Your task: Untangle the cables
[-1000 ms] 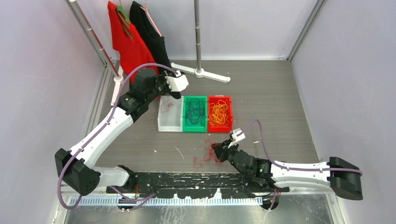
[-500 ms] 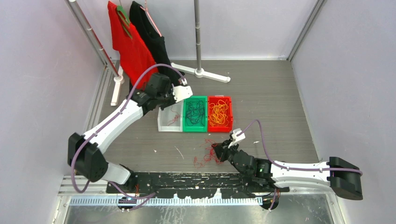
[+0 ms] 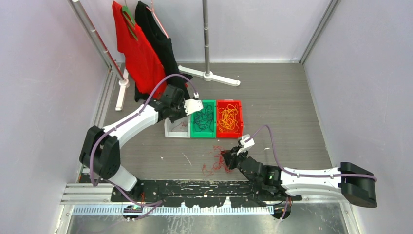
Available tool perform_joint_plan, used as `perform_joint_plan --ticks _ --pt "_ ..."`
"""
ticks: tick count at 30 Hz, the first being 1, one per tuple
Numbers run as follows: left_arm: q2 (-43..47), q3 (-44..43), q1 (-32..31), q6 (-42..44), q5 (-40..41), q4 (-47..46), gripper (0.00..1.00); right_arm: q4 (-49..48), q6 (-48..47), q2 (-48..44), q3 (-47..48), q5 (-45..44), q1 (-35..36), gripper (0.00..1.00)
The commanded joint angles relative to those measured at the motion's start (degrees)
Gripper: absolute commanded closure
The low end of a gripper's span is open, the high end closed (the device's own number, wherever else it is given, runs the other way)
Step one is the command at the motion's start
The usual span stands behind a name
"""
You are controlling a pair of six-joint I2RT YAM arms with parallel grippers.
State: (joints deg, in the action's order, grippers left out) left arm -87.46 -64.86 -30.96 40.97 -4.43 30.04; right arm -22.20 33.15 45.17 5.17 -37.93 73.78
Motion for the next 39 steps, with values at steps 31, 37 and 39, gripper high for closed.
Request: perform_joint_plan --ticks 31,37,39 --pt "5.54 -11.58 -13.28 -10.31 -38.72 28.35 0.21 -11.00 -4.59 16.52 16.92 16.14 0.14 0.89" --pt "7.82 -8.28 -13.31 -9.12 -35.80 29.54 0.33 -13.36 -4.31 15.68 16.23 15.35 0.10 0.89" --pt "8.90 -7.01 -13.28 -9.02 -35.20 29.11 0.34 -14.00 -3.88 14.24 15.10 15.15 0.04 0.89"
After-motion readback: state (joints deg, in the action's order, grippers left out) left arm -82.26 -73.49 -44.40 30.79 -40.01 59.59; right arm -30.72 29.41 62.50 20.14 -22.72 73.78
